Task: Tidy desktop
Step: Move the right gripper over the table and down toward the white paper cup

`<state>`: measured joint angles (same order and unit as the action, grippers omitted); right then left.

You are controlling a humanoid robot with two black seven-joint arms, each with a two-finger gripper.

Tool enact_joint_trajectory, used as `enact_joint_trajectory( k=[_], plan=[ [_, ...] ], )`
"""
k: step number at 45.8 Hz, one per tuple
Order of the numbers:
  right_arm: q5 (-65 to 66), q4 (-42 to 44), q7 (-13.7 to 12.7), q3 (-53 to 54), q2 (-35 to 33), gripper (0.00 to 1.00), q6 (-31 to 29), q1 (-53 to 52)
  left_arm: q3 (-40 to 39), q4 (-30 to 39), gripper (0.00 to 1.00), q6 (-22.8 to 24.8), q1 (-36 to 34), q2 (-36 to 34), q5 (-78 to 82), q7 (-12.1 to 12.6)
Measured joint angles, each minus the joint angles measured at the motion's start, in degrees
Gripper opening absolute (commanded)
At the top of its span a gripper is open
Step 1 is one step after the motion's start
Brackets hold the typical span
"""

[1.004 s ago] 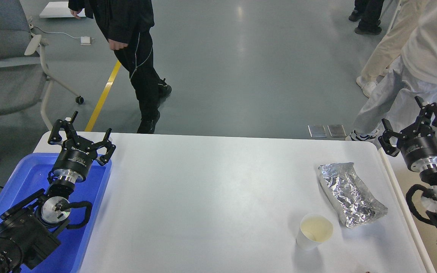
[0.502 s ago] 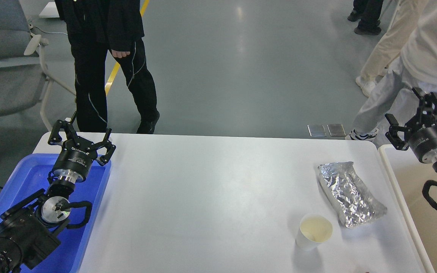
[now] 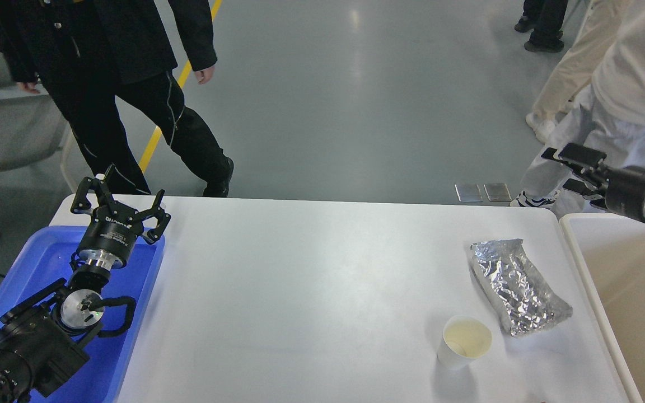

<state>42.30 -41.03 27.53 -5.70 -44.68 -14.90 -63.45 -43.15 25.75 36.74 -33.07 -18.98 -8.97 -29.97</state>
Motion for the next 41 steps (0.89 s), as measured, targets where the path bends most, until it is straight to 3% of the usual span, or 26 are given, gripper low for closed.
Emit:
enact_joint_trajectory(
  k=[22, 41],
  plan=[
    [32.99, -26.96, -0.12, -11.78, -4.81, 1.00, -0.40, -14.36, 0.00, 0.00, 1.00, 0.00, -0.03, 0.03, 0.02, 0.00],
    [42.76, -32.19, -0.98, -16.31, -0.55, 0.99, -0.55, -11.46, 0.00, 0.00, 1.00, 0.00, -0.05, 0.01, 0.01, 0.00]
  ],
)
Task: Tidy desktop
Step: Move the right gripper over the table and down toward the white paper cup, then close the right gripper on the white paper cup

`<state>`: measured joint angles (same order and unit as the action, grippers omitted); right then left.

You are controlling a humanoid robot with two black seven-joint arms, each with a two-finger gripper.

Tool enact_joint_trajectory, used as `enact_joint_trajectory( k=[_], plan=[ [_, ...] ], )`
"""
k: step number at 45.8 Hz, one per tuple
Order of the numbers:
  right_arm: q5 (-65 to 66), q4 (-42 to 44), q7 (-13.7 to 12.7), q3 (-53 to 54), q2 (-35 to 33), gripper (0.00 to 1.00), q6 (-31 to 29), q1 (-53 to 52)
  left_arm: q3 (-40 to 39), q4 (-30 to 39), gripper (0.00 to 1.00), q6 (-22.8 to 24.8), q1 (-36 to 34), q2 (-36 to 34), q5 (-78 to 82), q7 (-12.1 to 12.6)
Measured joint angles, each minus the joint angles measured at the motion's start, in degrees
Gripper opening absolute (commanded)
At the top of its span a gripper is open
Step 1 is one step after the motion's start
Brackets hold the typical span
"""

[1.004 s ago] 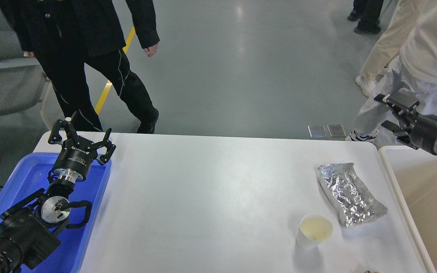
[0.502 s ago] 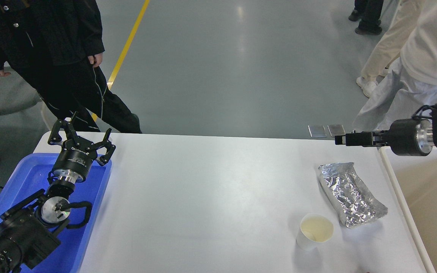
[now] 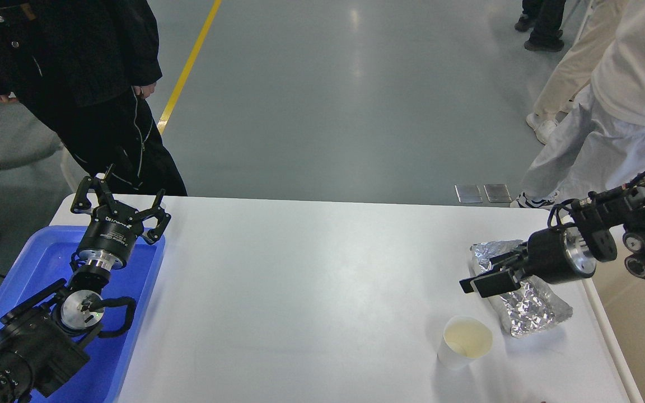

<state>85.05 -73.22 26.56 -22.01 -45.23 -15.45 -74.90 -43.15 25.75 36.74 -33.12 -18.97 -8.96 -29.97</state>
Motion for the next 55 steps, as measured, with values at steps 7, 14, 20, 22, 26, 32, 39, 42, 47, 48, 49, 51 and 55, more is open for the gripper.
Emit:
enact_joint_trajectory(
  k=[7, 14, 20, 22, 26, 32, 39, 42, 47, 48, 49, 51, 55],
  plan=[
    [1.14, 1.12, -0.98, -0.14, 0.56, 0.99, 0.21, 3.40, 0.00, 0.01, 1.00, 0.00, 0.00, -0.01, 0.00, 0.00],
    [1.65, 2.39, -1.62, -0.20, 0.80, 0.98, 1.04, 6.13, 0.00, 0.01, 1.00, 0.00, 0.01, -0.02, 0.00, 0.00],
    [1.85, 3.05, -1.91, -0.20, 0.92, 0.98, 2.09, 7.92, 0.00, 0.01, 1.00, 0.00, 0.01, -0.01, 0.00, 0.00],
    [1.88, 3.13, -1.95, -0.21, 0.93, 0.98, 2.29, 8.24, 0.00, 0.00, 1.00, 0.00, 0.01, -0.01, -0.01, 0.00],
    [1.95, 3.32, -2.05, -0.22, 0.97, 0.98, 2.83, 9.10, 0.00, 0.00, 1.00, 0.00, 0.01, 0.00, 0.00, 0.00],
    [1.95, 3.49, -2.12, -0.14, 0.99, 0.97, 3.32, 10.01, 0.00, 0.00, 1.00, 0.00, 0.01, 0.01, -0.01, 0.00],
    [1.86, 3.67, -2.17, -0.03, 1.04, 0.95, 3.67, 10.58, 0.00, 0.00, 1.00, 0.00, 0.01, 0.01, -0.01, 0.00],
    [1.78, 3.83, -2.19, -0.02, 1.14, 0.95, 3.89, 10.78, 0.00, 0.00, 1.00, 0.00, 0.01, 0.01, -0.01, 0.00],
    [1.57, 4.29, -2.21, 0.01, 1.51, 0.95, 4.26, 11.05, 0.00, 0.00, 1.00, 0.00, 0.00, 0.01, 0.00, 0.00],
    [1.53, 4.42, -2.21, 0.01, 1.60, 0.95, 4.30, 11.09, 0.00, 0.00, 1.00, 0.00, 0.00, 0.01, -0.01, 0.00],
    [1.49, 4.55, -2.22, 0.01, 1.70, 0.95, 4.35, 11.14, 0.00, 0.00, 1.00, 0.00, 0.00, 0.00, -0.01, 0.00],
    [1.41, 4.86, -2.23, 0.02, 1.98, 0.95, 4.45, 11.28, 0.00, 0.00, 1.00, 0.00, 0.00, 0.00, -0.01, 0.00],
    [1.28, 5.59, -2.25, 0.03, 2.71, 0.93, 4.59, 11.59, 0.00, 0.00, 1.00, 0.00, -0.01, -0.01, -0.01, 0.00]
  ],
)
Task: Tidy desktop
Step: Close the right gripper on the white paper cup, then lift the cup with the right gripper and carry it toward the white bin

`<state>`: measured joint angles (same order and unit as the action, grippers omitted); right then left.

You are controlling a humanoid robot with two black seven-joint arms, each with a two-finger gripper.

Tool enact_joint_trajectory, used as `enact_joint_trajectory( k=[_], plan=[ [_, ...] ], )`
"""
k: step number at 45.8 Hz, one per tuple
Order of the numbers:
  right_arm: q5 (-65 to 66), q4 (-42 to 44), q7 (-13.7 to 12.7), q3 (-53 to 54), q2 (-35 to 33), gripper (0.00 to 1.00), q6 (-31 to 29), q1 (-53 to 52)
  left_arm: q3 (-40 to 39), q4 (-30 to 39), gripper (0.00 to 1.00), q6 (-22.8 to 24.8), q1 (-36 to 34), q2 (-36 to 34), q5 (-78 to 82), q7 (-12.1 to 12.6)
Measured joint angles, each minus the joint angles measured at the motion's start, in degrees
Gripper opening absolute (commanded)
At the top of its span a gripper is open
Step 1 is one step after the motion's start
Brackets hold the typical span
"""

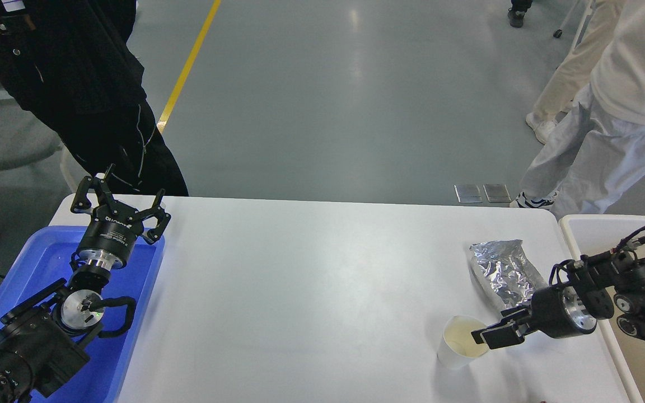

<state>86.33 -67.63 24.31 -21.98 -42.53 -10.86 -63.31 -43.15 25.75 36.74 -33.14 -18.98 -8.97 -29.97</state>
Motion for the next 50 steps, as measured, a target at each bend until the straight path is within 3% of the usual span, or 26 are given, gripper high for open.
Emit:
enact_joint_trajectory(
  k=[7, 10, 13, 16, 20, 50],
  plan=[
    [-0.15, 1.99, -0.02, 0.02, 1.54, 0.80, 0.37, 0.76, 0.00, 0.00, 1.00, 0.00, 0.00, 0.00, 0.00, 0.00],
    [-0.17, 2.59, -0.01, 0.02, 2.03, 0.71, 0.64, 1.01, 0.00, 0.00, 1.00, 0.00, 0.00, 0.00, 0.00, 0.00],
    [-0.17, 3.10, 0.04, 0.01, 2.47, 0.52, 1.22, 1.22, 0.00, 0.00, 1.00, 0.00, 0.00, 0.00, 0.00, 0.00],
    [-0.10, 3.70, 0.08, -0.13, 3.01, 0.11, 2.04, 1.44, 0.00, 0.00, 1.00, 0.00, 0.00, 0.00, 0.00, 0.00],
    [-0.04, 4.41, 0.08, -0.30, 3.60, 0.00, 2.61, 1.57, 0.00, 0.00, 1.00, 0.00, 0.00, 0.01, 0.00, 0.00],
    [-1.13, 6.09, 0.66, 0.09, 3.67, 0.00, 3.92, 1.76, 0.00, 0.00, 1.00, 0.00, 0.00, 0.01, 0.00, 0.00]
  ],
)
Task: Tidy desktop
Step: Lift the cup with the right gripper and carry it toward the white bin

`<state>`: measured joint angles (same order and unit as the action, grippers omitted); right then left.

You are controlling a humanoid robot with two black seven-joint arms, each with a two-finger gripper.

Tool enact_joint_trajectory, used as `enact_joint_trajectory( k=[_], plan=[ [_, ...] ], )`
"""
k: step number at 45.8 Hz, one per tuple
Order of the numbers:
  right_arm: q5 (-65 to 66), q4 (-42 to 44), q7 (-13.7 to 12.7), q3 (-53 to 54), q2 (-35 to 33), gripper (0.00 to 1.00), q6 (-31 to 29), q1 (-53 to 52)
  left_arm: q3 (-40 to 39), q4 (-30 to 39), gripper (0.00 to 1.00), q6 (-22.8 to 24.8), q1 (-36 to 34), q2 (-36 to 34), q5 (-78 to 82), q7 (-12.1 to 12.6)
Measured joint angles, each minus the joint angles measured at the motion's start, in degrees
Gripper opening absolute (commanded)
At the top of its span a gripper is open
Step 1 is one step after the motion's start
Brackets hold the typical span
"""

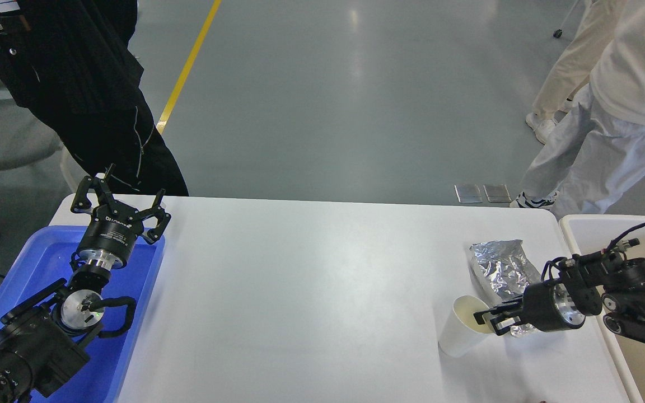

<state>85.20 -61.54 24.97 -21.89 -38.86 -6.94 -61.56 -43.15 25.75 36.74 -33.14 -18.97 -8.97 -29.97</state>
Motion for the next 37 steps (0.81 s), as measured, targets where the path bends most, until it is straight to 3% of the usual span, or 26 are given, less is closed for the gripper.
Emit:
enact_joint_trajectory(
  k=[11, 23, 37],
  plan=[
    [-2.07, -1.08, 1.16, 2.01, -2.58, 0.00, -0.10, -0.69, 0.00, 0.01, 1.00, 0.00, 0.00, 0.00, 0.00, 0.00],
    [-6.99, -7.59, 3.13, 6.50, -10.43, 0.00, -0.72, -2.92, 0.00, 0.00, 1.00, 0.00, 0.01, 0.00, -0.01, 0.00],
    [-17.83, -12.46, 3.81, 13.27, -19.45, 0.00, -7.19, -8.05, 0.00, 0.00, 1.00, 0.00, 0.00, 0.00, 0.00, 0.00]
  ],
)
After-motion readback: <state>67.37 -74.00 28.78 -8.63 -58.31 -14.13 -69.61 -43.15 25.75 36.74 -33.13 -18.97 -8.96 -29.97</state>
